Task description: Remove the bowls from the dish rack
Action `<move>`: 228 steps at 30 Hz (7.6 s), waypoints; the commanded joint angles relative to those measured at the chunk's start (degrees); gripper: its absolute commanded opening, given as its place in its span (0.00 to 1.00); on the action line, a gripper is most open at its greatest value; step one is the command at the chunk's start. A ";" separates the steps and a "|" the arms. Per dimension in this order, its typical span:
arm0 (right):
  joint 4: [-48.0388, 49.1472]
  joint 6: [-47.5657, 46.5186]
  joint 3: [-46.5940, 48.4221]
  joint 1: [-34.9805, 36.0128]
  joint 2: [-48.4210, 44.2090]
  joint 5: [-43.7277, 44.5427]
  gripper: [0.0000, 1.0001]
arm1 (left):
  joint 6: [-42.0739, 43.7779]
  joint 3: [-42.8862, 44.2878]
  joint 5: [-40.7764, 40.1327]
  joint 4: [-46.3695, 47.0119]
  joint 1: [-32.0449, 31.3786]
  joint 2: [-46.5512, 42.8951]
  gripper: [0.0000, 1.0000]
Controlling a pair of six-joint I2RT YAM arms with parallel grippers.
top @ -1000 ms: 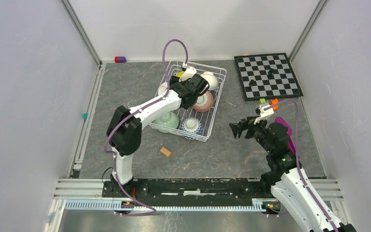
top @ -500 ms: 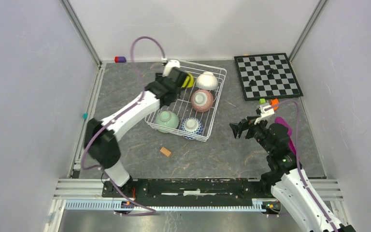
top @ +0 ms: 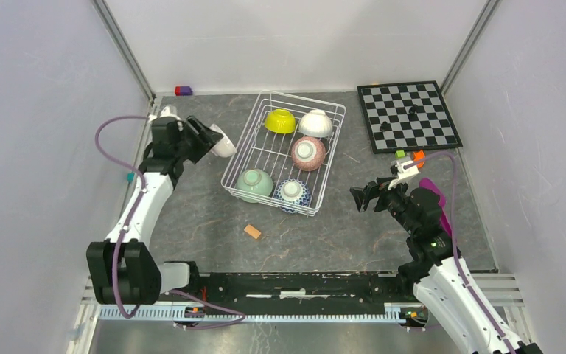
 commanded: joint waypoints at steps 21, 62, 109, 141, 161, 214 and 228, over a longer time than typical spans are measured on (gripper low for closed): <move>-0.18 0.58 0.48 0.05 -2.62 0.09 0.98 | -18.99 -24.66 11.93 19.59 17.67 -4.25 0.60; -2.66 -0.01 5.12 0.11 -1.87 1.46 0.98 | -19.56 -21.76 -3.15 1.46 17.62 -3.44 0.02; -9.69 1.94 8.15 0.03 -1.65 1.13 0.98 | 1.58 -4.34 2.30 -12.39 15.50 -13.15 1.00; -15.21 4.12 3.91 0.09 1.59 6.29 0.98 | 19.49 11.02 -16.45 -20.66 -26.45 -5.88 0.96; -10.24 6.09 -0.70 0.10 -4.18 3.27 0.98 | 22.06 15.58 -28.15 -34.03 -41.62 4.97 0.89; -12.55 5.84 -1.79 0.10 -5.82 4.55 0.98 | 17.76 17.07 -28.66 -25.69 -32.96 24.64 0.88; -11.95 5.87 -2.16 0.04 -5.40 4.37 0.98 | 16.30 16.99 -19.10 -23.49 -27.99 26.43 0.69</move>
